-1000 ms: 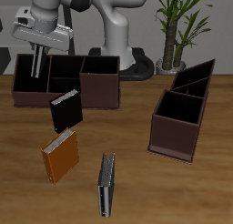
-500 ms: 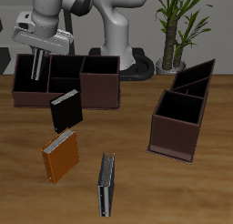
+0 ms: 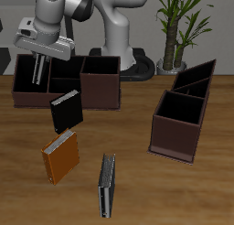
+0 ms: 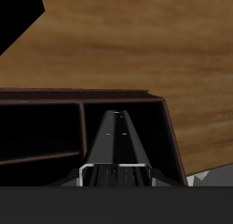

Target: Place the left striped book into the back desk caddy's left compartment

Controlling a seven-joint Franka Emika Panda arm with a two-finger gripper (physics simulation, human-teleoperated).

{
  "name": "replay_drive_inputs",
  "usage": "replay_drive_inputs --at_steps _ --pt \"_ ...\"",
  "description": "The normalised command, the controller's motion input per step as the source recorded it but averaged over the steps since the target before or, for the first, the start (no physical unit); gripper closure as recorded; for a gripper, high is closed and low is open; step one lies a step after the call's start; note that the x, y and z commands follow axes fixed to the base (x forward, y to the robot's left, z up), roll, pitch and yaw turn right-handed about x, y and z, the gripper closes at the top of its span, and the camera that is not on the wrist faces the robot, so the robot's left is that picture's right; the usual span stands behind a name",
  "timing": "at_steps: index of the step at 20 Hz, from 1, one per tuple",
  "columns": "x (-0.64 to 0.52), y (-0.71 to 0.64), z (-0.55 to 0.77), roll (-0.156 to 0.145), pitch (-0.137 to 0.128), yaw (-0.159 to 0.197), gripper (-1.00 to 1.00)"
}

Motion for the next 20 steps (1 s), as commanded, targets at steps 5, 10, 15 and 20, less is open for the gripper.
replay_drive_inputs --at_steps 5,10,15,20 --pt "0.03 -0.02 -0.17 0.000 0.018 -0.008 1.00" --pt "0.05 -0.04 -0.15 -0.007 0.021 -0.003 1.00" --pt "0.04 0.01 -0.15 0.002 0.042 0.011 1.00" --pt "0.07 0.04 -0.07 0.008 0.019 0.010 1.00"
